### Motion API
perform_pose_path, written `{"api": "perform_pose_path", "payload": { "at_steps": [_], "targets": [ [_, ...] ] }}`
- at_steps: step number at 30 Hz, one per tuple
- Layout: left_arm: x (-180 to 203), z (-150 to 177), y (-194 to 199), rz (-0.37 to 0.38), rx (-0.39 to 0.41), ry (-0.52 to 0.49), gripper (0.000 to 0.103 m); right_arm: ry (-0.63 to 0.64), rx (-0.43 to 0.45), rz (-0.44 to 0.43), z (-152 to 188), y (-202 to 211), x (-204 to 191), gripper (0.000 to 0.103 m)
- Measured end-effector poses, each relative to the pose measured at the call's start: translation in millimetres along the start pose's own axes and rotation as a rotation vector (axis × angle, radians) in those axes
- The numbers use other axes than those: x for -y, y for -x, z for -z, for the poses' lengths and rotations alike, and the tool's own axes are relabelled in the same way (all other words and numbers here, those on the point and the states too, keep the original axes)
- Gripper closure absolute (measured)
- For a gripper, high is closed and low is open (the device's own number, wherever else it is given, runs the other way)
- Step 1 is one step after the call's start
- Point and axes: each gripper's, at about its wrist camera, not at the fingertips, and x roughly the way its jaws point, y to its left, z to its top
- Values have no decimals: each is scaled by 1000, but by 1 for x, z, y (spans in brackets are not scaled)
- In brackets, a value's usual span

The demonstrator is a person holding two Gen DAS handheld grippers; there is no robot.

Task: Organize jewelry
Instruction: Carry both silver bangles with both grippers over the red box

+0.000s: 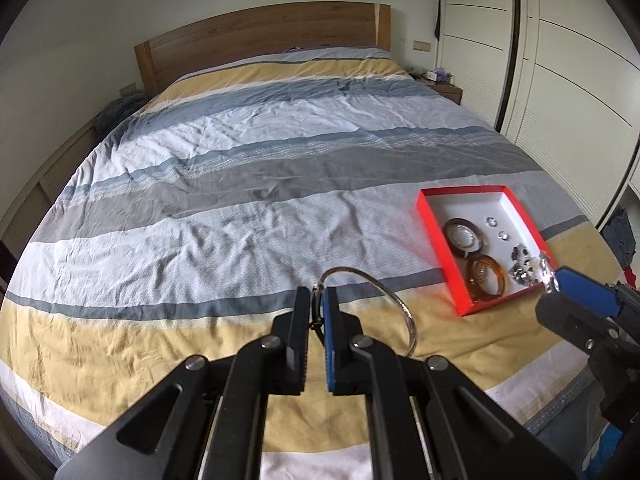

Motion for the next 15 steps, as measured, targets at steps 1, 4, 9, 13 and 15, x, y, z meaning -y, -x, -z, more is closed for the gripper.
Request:
{"api": "perform_pose_path", "payload": {
  "at_steps": [1, 4, 9, 13, 15],
  "targets": [
    [9, -2, 1, 15, 4, -4, 97, -3, 3, 11, 1, 6, 8, 62],
    [36, -12, 1, 50, 11, -28, 97, -17, 9, 50, 4, 22, 34, 62],
    [81, -28, -13, 114, 4, -74, 97, -34, 4, 116, 5, 38, 83, 62],
    [112, -43, -37, 151, -7, -110, 97, -40, -7, 159, -4, 36, 119, 62],
    [125, -50, -52, 161, -16, -127, 97, -43, -16, 169, -10, 27, 136, 62]
  ]
}}
